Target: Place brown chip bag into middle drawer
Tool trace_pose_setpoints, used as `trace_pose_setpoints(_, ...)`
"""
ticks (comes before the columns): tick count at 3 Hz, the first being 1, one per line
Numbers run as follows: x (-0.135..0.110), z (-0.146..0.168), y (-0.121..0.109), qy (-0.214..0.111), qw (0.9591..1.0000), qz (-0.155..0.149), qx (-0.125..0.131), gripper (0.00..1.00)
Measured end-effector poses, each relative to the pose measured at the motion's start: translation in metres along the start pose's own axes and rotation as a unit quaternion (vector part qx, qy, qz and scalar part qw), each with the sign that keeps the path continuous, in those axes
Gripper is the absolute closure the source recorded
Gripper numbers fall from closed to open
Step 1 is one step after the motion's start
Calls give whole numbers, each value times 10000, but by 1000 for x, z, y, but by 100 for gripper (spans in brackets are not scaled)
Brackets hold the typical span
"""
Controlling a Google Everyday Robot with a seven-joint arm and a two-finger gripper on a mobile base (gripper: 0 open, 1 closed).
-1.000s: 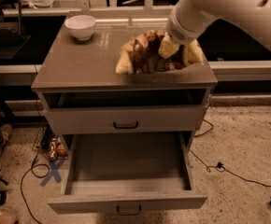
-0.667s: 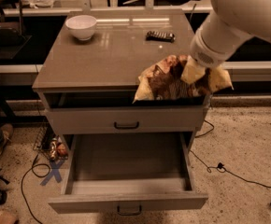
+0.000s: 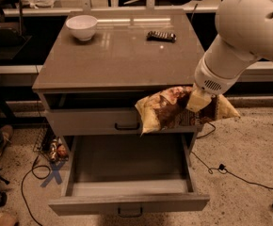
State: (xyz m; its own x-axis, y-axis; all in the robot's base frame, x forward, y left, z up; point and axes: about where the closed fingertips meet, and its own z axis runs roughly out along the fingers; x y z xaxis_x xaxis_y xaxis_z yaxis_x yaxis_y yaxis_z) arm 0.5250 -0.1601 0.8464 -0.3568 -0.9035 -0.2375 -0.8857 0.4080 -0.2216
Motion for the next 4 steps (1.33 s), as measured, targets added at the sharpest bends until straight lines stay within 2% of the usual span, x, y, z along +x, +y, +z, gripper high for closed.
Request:
trace_pose_setpoints(1, 0, 0, 0, 6, 10000, 1, 2, 100)
trace_pose_setpoints(2, 11, 69, 31, 207, 9987, 111, -461, 100)
trace_pose_setpoints(3, 15, 144, 77, 314, 9943, 168, -1002, 100)
trace_pose_setpoints(4, 5, 217, 123, 229, 9873, 296, -1545, 100)
